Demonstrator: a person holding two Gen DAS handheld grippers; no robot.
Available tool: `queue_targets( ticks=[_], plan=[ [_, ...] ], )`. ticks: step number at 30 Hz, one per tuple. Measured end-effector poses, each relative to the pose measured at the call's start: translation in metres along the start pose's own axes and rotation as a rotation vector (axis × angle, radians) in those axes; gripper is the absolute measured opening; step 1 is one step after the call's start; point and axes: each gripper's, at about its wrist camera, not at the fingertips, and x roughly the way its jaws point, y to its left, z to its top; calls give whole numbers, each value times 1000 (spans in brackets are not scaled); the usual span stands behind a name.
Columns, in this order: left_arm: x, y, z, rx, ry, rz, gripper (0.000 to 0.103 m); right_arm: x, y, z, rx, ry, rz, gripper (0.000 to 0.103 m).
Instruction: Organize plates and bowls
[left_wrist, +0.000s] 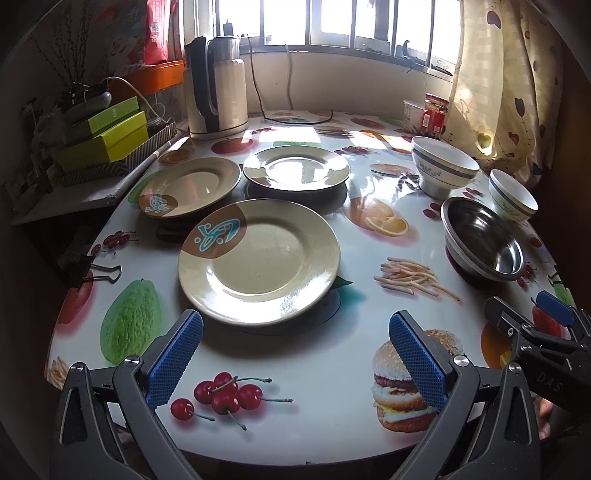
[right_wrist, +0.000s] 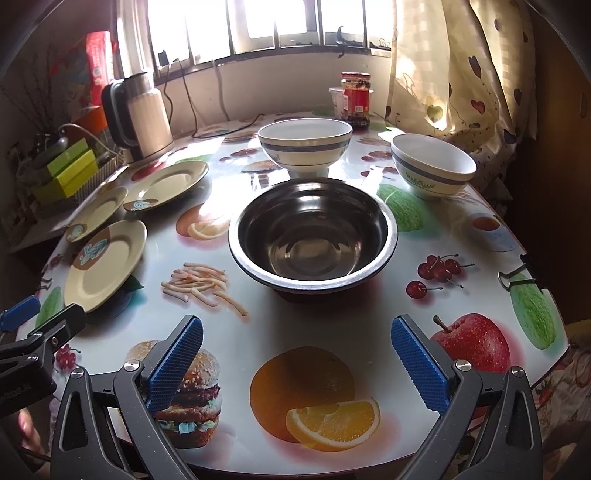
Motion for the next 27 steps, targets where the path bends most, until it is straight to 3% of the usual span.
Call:
queue_targets(
  ticks=[27],
  plan=[
    [0, 1, 2, -3, -4, -2, 101, 0, -1, 1, -5, -7, 4, 103]
  ],
)
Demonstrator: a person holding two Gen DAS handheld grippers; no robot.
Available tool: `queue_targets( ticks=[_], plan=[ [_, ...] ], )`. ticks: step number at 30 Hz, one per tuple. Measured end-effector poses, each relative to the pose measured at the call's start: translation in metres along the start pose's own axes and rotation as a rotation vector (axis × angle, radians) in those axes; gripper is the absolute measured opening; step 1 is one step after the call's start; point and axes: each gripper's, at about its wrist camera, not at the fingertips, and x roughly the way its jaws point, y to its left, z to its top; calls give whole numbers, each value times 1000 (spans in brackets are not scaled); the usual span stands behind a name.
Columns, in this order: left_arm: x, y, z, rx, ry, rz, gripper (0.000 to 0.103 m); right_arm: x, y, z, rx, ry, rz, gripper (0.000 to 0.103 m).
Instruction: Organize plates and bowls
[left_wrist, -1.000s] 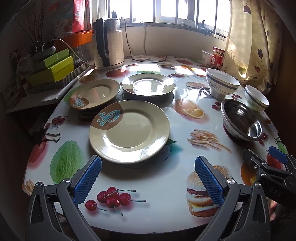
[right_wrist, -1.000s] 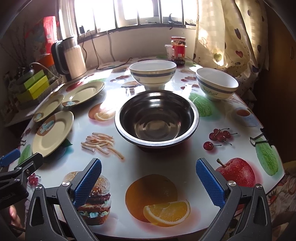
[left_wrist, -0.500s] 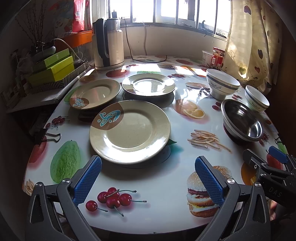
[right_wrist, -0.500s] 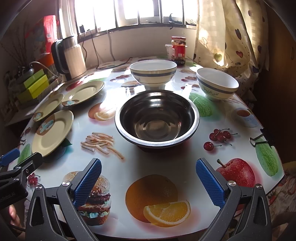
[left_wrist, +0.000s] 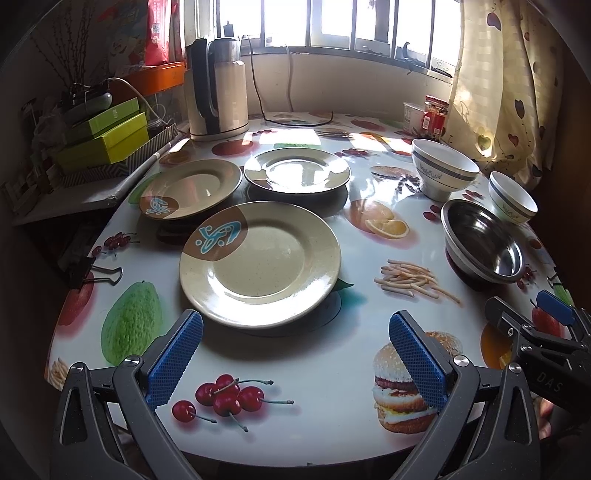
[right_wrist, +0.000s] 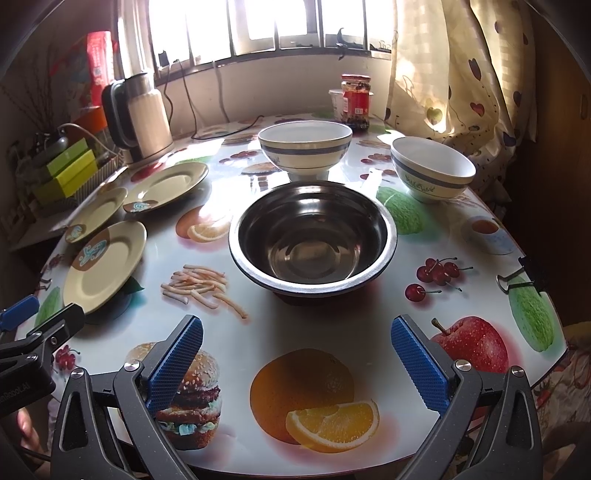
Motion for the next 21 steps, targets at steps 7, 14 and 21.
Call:
queue_targets(
  ticks=[7, 14, 21],
  plan=[
    [-4, 10, 6, -30, -23, -16, 101, -5, 6, 8, -37, -35, 31, 103],
    [-4, 41, 22, -105, -43, -28, 101, -10, 27, 38, -102, -87, 109, 103],
    [2, 92, 46, -168, -52, 34, 101, 1, 67, 82, -206, -86, 203, 103]
  ],
)
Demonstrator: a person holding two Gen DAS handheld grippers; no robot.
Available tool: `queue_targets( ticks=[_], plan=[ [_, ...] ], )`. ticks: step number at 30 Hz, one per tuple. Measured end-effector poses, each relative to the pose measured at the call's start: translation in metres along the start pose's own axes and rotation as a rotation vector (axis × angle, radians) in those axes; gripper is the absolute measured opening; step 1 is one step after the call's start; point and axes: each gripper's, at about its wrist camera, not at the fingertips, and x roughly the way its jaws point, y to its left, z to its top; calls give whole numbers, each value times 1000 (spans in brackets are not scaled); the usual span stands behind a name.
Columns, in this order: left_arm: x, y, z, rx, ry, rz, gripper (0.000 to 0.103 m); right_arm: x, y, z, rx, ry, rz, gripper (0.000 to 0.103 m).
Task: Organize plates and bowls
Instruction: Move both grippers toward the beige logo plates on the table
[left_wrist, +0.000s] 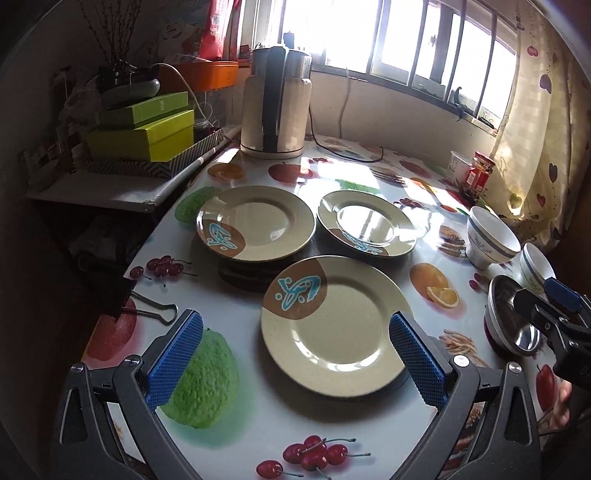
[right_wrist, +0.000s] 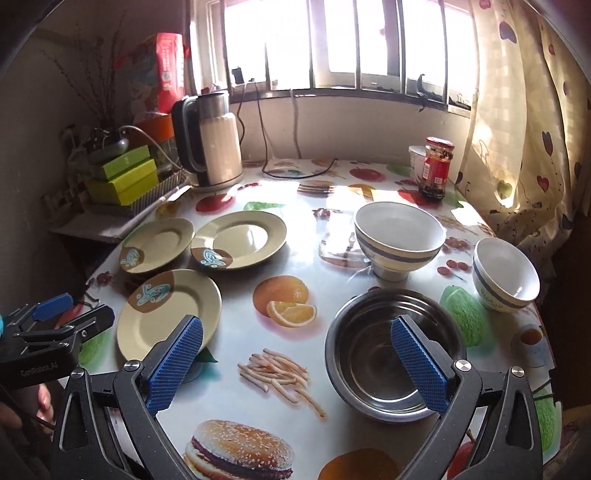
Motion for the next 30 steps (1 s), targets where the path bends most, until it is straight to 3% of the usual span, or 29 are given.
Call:
queue_targets(
  ticks=[4, 10, 17, 24, 30],
  plan=[
    [7, 27, 19, -27, -15, 31, 101, 27, 16, 26, -9, 36, 59, 103],
    [29, 63, 46, -84, -4, 50, 89, 68, 48, 60, -32, 70, 117, 94],
    [60, 91, 68, -127, 26, 56, 78, 127, 77, 92, -73, 155, 155, 61],
    [96, 105, 79, -182, 96, 18, 67, 182, 89, 106, -64, 260, 240, 61],
    [116, 111, 82, -191, 131, 16, 66, 216, 101, 107, -105, 290, 245, 57]
  ],
)
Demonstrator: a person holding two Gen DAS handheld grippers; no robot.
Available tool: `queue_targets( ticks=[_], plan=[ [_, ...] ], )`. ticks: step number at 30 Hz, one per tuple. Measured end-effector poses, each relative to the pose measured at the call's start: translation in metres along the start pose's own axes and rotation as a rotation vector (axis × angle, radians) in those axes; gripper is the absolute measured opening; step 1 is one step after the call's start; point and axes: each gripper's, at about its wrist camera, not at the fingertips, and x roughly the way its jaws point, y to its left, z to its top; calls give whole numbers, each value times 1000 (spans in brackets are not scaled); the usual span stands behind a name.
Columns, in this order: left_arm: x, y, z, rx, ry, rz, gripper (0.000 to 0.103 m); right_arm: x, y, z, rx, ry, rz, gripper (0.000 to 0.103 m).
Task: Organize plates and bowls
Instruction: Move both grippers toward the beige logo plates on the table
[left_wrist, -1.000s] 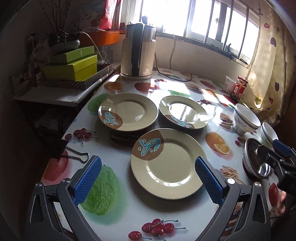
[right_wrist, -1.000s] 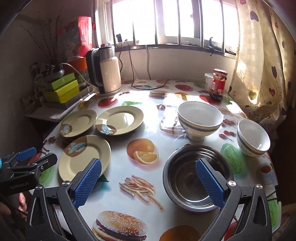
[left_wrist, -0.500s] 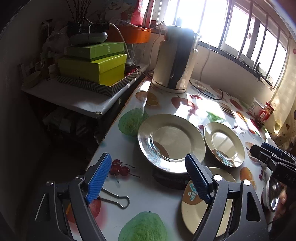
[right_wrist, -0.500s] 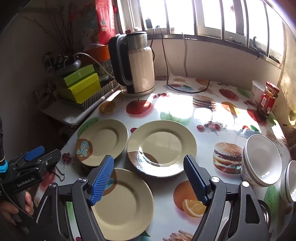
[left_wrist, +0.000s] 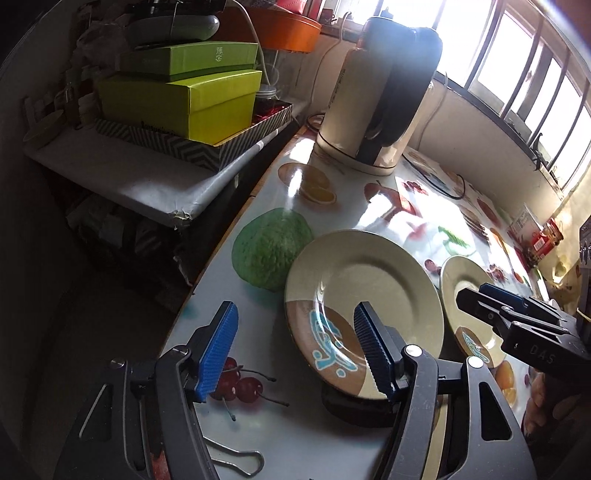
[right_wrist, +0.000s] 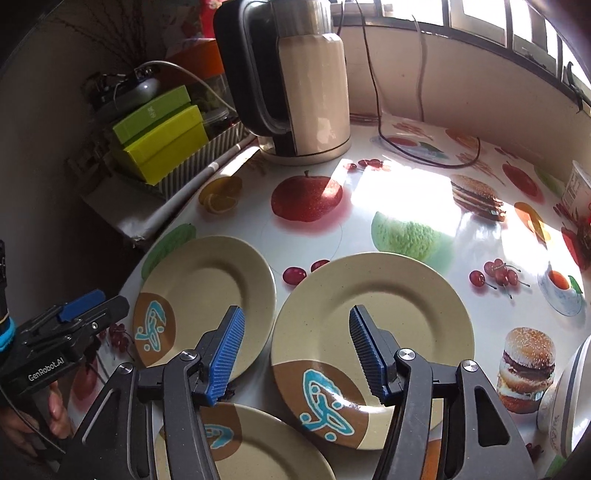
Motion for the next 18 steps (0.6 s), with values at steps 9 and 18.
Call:
queue_targets(
  ticks=[9, 18],
  plan=[
    [16, 7, 0, -23, 39, -12, 58, 25, 5, 6, -25, 16, 34, 50],
    [25, 5, 1, -22, 59, -22, 46, 34, 3, 15, -24, 4, 61, 44]
  ],
)
